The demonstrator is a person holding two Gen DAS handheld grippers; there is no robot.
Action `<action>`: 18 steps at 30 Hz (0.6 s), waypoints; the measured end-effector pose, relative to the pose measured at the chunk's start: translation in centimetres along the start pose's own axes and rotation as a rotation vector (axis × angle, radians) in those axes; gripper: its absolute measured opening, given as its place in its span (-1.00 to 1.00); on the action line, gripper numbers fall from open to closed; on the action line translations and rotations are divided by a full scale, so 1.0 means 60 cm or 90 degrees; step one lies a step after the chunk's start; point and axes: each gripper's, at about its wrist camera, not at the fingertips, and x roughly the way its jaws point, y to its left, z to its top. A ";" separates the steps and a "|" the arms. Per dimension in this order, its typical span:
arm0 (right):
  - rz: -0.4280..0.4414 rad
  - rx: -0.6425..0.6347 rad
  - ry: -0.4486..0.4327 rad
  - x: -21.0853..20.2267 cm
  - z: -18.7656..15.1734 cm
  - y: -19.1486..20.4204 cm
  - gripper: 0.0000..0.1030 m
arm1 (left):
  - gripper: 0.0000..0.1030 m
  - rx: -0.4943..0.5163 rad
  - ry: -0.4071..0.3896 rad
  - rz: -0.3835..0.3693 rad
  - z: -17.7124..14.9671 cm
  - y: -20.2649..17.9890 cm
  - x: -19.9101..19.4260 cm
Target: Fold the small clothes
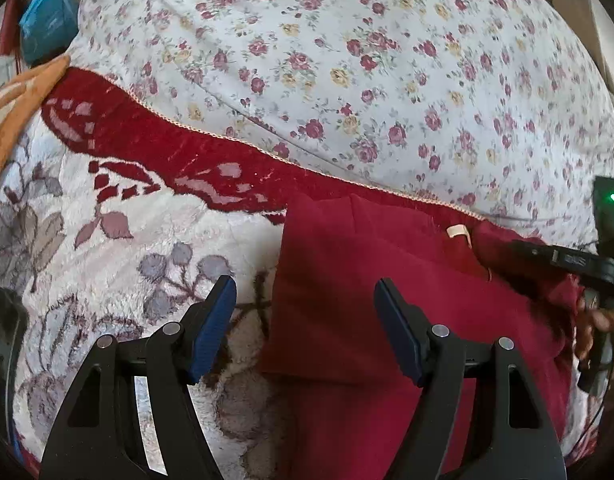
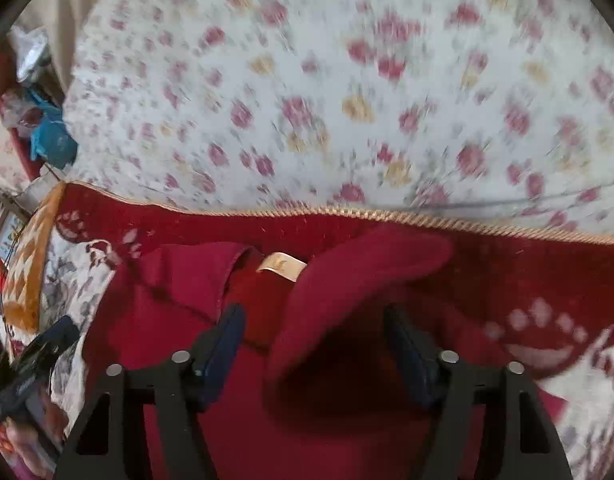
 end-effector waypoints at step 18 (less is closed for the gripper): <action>0.156 -0.182 0.020 -0.066 -0.030 0.130 -0.74 | 0.40 -0.072 -0.029 -0.038 0.010 0.032 -0.016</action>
